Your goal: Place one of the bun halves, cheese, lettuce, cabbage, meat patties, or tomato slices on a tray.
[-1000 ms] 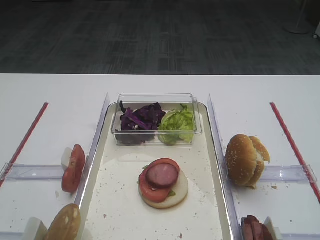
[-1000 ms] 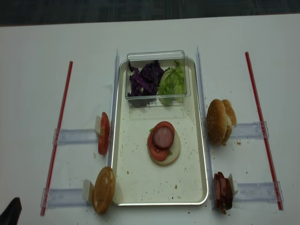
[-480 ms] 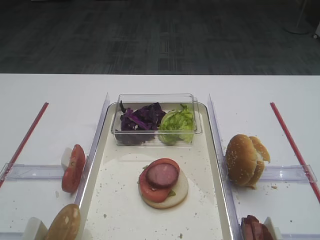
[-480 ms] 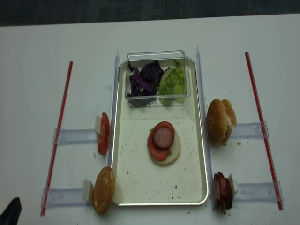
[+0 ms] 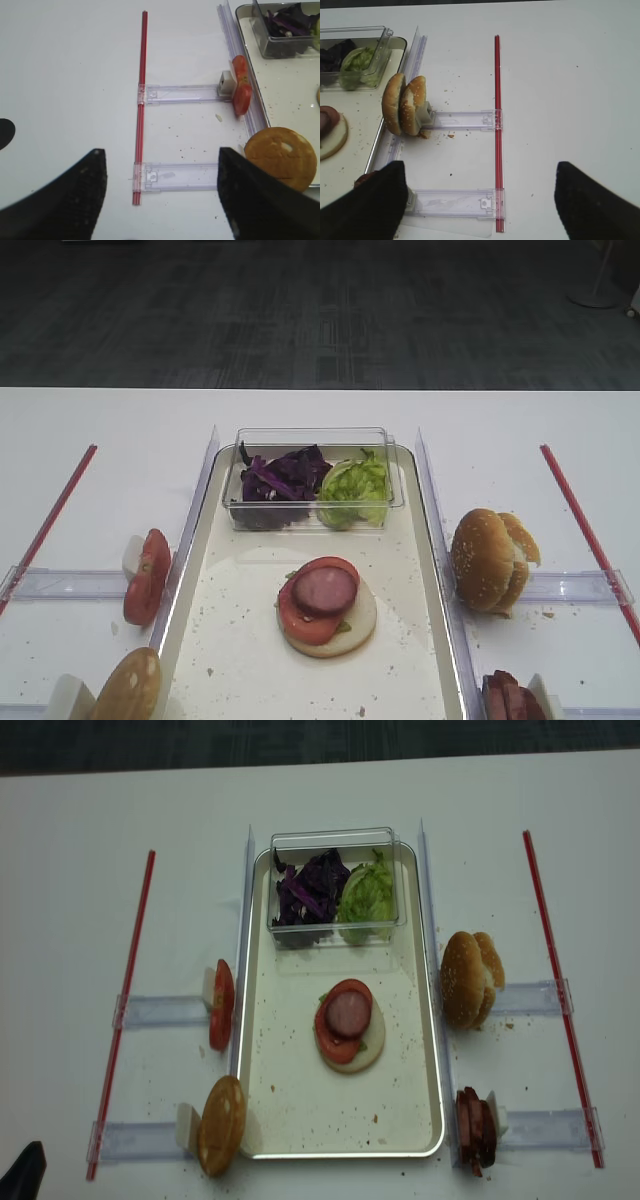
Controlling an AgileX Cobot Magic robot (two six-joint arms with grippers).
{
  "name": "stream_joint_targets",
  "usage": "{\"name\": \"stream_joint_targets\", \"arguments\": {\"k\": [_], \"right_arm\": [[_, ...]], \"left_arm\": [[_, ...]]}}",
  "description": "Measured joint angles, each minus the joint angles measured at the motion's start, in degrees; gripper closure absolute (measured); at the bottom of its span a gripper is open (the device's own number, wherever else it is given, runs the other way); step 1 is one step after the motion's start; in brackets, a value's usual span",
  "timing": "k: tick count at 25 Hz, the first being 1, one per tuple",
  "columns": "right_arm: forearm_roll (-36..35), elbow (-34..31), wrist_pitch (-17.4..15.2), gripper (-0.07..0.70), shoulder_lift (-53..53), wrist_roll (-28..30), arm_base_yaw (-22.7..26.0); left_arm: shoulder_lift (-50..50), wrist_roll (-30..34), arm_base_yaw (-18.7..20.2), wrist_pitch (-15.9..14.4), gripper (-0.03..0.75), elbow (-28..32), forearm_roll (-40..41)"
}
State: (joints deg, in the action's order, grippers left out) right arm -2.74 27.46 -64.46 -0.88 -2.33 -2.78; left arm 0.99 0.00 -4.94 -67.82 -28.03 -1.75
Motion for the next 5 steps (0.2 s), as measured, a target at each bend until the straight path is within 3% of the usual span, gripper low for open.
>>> {"name": "stream_joint_targets", "arguments": {"k": [5], "right_arm": [[0.0, 0.0, 0.0, 0.015, 0.0, 0.0, 0.0]], "left_arm": [[0.0, 0.0, 0.0, 0.0, 0.278, 0.0, 0.0]]}}
